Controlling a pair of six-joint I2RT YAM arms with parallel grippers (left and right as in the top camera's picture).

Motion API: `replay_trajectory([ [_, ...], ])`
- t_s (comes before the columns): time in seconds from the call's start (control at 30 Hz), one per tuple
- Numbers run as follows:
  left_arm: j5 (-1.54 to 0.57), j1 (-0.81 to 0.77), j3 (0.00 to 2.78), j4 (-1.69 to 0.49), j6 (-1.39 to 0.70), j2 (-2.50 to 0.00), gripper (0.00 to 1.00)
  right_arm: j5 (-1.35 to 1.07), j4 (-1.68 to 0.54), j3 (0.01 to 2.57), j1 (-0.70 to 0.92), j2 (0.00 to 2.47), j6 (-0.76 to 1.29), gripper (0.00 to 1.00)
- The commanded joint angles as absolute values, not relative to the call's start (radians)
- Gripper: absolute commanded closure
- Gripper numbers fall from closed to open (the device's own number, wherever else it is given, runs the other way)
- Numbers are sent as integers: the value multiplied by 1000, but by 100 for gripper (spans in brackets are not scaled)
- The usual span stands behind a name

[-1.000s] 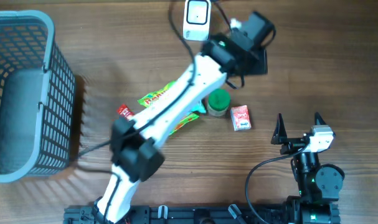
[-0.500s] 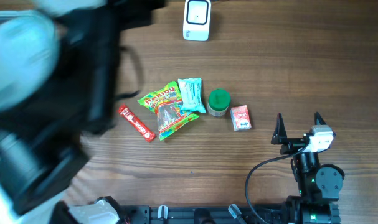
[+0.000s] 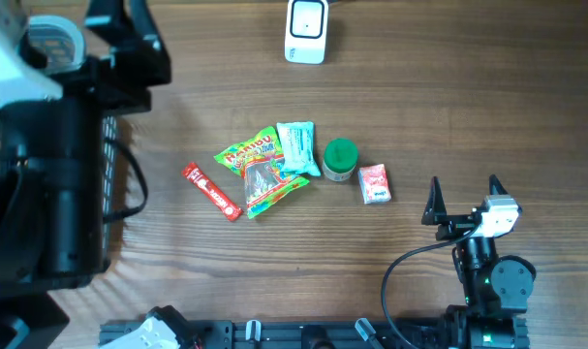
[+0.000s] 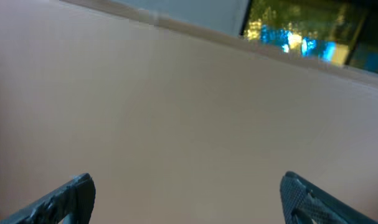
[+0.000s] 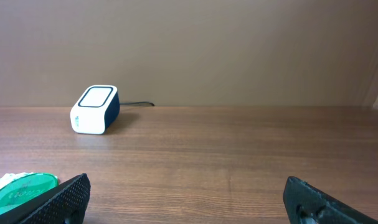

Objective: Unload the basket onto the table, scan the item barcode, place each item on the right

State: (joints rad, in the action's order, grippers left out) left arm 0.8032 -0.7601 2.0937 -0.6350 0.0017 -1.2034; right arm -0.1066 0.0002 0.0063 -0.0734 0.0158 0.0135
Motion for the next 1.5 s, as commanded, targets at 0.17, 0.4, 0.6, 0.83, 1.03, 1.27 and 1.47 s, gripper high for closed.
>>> replay_trajectory([
  [0.17,749,-449,1718,-479,-18,-971,4,-93,5,5,-69,14,2,0],
  [0.4,405,-228,1628,-539,-88,-757,0,-93,5,5,-69,14,3,0],
  [0.6,257,-11,1548,-559,-121,-511,0,-93,5,5,-69,14,2,0],
  [0.83,224,147,1428,-558,-257,-255,0,-93,5,5,-69,14,2,0],
  [1.03,198,154,1428,-571,-274,-201,0,-93,5,5,-69,14,2,0],
  [1.27,200,154,1424,-543,-278,-203,0,-93,5,5,-69,14,2,0],
  [1.47,204,150,1424,-669,-278,-203,0,-93,5,5,-69,14,2,0],
])
